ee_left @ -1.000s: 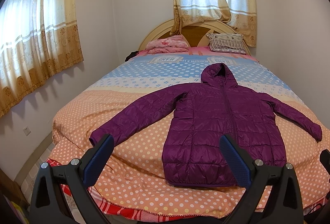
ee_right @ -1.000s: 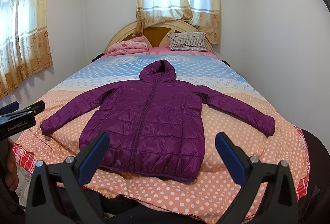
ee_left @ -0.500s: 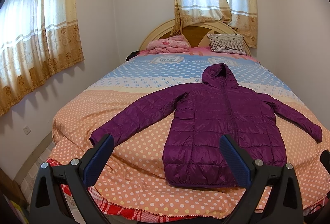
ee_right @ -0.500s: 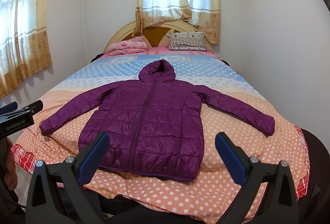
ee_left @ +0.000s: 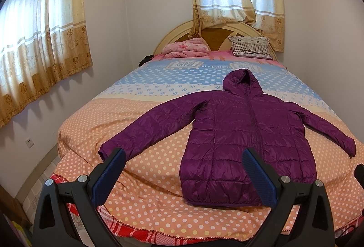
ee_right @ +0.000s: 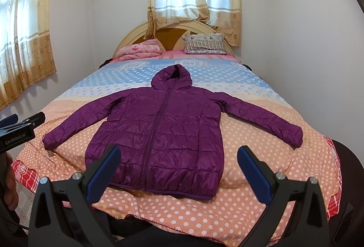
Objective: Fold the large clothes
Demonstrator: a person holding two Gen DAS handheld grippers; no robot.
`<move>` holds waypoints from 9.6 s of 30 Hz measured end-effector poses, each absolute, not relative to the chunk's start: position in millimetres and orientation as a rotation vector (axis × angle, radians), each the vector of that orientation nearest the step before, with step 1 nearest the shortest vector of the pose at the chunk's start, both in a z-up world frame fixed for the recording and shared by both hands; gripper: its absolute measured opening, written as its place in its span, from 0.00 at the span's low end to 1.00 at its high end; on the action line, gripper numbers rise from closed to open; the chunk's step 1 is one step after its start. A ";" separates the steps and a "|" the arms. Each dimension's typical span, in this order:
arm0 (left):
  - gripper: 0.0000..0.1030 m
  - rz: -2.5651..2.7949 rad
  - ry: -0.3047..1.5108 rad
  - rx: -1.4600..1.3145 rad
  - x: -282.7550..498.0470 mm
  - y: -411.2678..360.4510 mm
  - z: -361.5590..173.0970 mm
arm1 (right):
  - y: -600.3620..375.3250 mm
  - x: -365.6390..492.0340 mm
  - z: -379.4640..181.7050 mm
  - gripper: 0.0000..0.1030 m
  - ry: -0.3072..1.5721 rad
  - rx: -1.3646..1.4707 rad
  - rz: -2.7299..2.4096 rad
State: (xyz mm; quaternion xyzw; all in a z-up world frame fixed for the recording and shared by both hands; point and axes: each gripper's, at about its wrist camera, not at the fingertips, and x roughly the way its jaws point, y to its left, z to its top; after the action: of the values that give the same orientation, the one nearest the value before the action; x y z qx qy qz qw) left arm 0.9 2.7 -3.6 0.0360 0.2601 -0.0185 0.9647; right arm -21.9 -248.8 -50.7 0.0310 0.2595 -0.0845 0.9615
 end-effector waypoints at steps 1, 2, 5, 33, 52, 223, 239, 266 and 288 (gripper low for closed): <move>0.99 -0.037 0.527 0.073 1.1 2.8 -3.8 | -248.9 -21.5 -50.8 1.00 0.527 0.063 -0.172; 0.99 -0.038 0.528 0.072 0.9 2.7 -3.6 | -249.4 -21.8 -50.9 1.00 0.527 0.065 -0.170; 0.99 -0.038 0.531 0.072 1.4 3.6 -5.3 | -249.3 -21.8 -51.1 1.00 0.529 0.066 -0.172; 0.99 -0.117 0.610 0.230 115.5 -35.6 -77.4 | -424.4 47.3 -124.6 1.00 0.664 0.295 -0.415; 0.99 -0.034 0.680 0.277 292.9 -66.3 -145.0 | -630.3 123.5 -192.3 0.79 0.854 0.479 -0.787; 0.91 0.152 0.866 0.105 431.2 -128.5 -176.5 | -454.7 423.6 -196.9 0.58 0.850 0.259 -0.137; 0.91 0.112 0.736 0.203 370.6 -117.0 -149.4 | -395.4 354.0 -194.2 0.63 0.834 0.145 -0.070; 0.08 0.508 0.850 -0.250 256.9 219.1 -165.0 | -345.9 233.3 -174.2 0.82 0.664 0.089 -0.051; 0.11 -0.100 0.490 0.203 297.0 -151.7 -69.3 | -431.2 203.2 -179.7 0.82 0.618 0.283 -0.191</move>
State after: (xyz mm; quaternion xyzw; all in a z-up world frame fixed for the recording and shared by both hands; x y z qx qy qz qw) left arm 297.0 -151.7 -69.3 0.1003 0.2419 -0.0493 0.9638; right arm 203.2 -431.2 -179.7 0.1384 0.3026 -0.0933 0.9384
